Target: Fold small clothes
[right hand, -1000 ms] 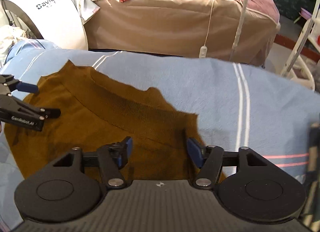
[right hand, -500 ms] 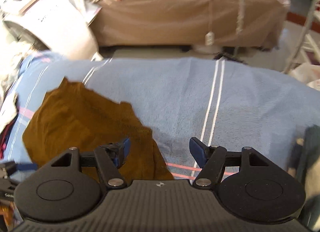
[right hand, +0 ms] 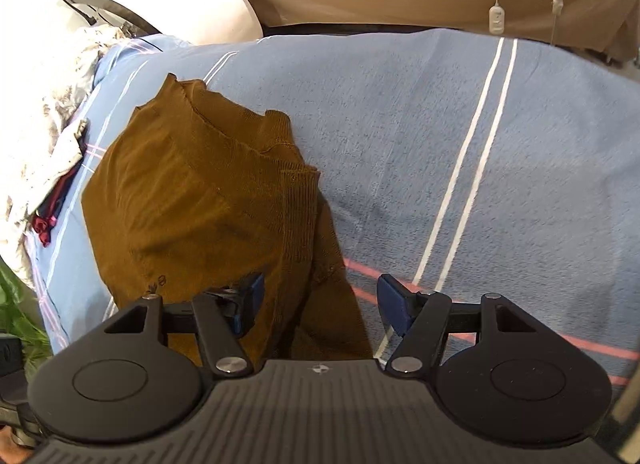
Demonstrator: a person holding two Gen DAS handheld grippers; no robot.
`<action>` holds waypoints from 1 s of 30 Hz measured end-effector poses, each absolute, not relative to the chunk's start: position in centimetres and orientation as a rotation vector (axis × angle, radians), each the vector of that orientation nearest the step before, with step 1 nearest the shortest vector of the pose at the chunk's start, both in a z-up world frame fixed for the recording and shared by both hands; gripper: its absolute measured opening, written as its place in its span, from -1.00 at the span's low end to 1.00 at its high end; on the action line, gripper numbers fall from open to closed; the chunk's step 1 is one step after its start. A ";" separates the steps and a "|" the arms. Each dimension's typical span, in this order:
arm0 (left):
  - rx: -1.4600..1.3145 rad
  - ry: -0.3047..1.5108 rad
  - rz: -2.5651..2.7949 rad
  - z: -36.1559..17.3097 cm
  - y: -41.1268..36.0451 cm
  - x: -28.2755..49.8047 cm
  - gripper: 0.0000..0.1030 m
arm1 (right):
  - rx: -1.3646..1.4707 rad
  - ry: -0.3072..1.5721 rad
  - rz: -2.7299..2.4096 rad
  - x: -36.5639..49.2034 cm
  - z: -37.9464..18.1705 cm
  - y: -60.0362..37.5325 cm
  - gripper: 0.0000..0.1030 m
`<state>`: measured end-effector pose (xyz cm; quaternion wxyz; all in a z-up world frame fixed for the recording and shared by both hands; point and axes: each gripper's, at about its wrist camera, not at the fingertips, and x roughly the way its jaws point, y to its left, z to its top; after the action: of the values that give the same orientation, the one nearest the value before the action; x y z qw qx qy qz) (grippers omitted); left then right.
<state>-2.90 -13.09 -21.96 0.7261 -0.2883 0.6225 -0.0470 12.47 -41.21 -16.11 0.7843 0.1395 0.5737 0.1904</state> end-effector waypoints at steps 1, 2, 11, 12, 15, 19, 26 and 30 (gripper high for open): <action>-0.652 1.364 -0.095 -22.0 -13.1 -2.9 0.96 | 0.314 1.238 0.420 12.5 -16.3 -41.2 1.00; -0.666 1.353 -0.082 -22.0 -13.3 -3.1 0.96 | 0.321 1.243 0.428 12.6 -16.4 -41.3 1.00; -0.902 1.295 -0.108 -22.7 -14.5 -4.0 0.53 | 0.438 1.276 0.520 12.5 -17.3 -42.1 1.00; -0.969 1.289 -0.110 -23.3 -14.2 -4.0 0.19 | 0.438 1.280 0.519 12.5 -17.3 -42.1 1.00; -1.089 1.330 -0.115 -24.6 -13.9 -4.2 -0.23 | 0.481 1.295 0.505 12.7 -17.7 -42.5 1.00; -1.107 1.321 -0.136 -24.8 -14.2 -4.0 -0.27 | 0.474 1.296 0.533 12.7 -17.6 -42.3 1.00; -1.157 1.325 -0.106 -25.6 -13.7 -4.8 -0.58 | 0.478 1.320 0.533 13.2 -17.8 -41.5 1.00; -1.167 1.335 -0.110 -25.7 -14.4 -4.4 -0.63 | 0.368 1.335 0.504 13.2 -17.4 -40.9 0.54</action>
<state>-4.37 -14.37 -25.68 0.6307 -0.5097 0.5832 -0.0480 13.23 -40.93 -17.35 0.7407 0.1678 0.6086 0.2299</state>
